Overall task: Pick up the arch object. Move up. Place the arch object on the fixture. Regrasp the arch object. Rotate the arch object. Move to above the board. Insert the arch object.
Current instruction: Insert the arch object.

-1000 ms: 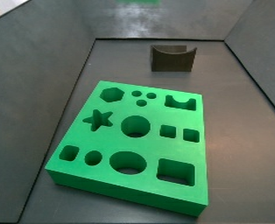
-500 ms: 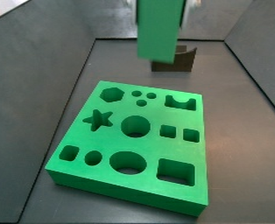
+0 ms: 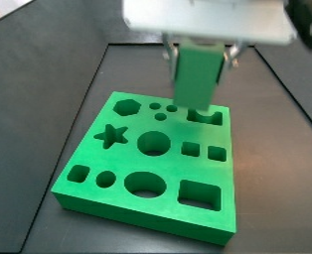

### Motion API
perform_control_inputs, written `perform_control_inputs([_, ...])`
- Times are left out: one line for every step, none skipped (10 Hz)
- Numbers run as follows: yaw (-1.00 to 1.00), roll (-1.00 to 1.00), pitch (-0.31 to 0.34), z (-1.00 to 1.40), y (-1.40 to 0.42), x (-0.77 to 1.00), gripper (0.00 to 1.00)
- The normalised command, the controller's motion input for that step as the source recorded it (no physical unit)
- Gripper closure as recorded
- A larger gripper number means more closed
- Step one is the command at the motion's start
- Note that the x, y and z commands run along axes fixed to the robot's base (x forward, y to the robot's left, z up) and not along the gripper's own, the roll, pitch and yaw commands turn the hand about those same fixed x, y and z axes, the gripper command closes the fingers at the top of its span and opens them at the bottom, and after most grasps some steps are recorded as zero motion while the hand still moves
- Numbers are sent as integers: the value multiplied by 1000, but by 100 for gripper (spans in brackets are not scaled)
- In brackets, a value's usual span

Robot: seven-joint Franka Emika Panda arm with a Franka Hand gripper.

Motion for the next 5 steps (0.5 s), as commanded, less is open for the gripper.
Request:
perform_control_inputs([-209,0,43,-246,-111,803,100])
perform_control_inputs([-197,99,106,0,-106,729,100])
perform_control_inputs([-169,173,110,0,-83,737,100])
perform_control_inputs([-11,219,107,-117,0,674,100])
perform_control_inputs([0,160,71,-254,0,497,100])
